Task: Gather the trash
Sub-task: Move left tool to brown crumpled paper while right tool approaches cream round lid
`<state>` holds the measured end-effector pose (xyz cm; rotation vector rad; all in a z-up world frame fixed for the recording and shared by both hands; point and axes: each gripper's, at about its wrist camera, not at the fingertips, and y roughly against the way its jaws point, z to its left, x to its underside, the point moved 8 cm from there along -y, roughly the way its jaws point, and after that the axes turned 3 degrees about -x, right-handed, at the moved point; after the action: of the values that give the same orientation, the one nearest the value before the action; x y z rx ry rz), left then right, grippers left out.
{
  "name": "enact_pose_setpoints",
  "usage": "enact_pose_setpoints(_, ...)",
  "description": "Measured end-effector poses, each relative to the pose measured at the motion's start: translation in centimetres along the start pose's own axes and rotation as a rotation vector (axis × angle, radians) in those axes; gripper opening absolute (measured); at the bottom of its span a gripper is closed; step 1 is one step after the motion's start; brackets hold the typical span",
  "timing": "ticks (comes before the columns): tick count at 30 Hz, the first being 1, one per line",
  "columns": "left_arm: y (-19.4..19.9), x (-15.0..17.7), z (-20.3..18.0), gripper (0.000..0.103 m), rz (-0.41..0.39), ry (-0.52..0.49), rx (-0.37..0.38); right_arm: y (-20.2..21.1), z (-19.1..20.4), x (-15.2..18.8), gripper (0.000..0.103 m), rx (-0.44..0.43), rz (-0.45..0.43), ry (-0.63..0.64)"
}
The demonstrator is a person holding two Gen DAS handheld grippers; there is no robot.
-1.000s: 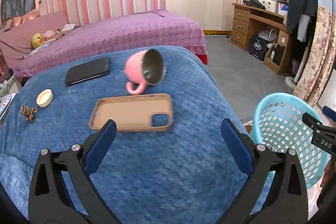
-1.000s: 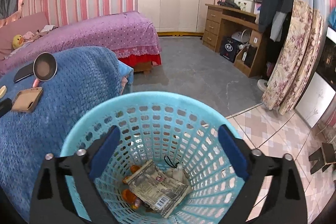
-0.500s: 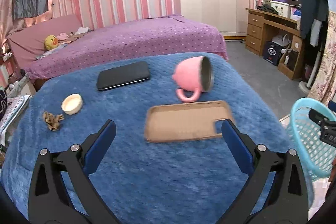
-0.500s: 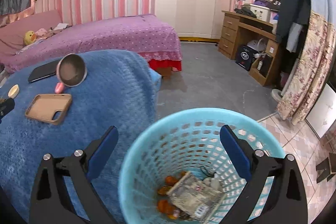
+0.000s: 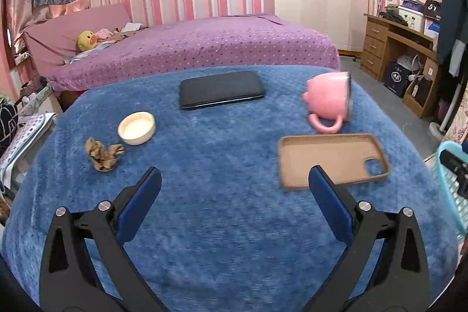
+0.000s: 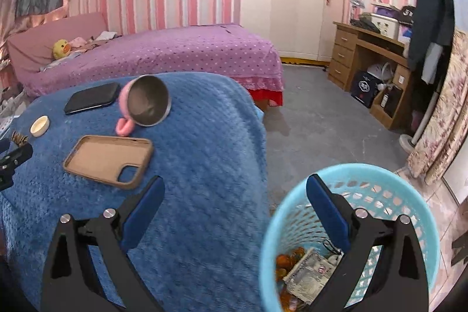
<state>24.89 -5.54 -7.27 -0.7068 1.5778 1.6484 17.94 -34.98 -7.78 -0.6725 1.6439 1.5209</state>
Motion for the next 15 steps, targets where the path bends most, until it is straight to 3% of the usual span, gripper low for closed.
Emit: enact_pose_setpoints(15,-3.8,0.8,10.9,0.097,0.078,0.111,-0.119,-2.2,6.1,-0.5,0.095,-0.048,0.010,0.030)
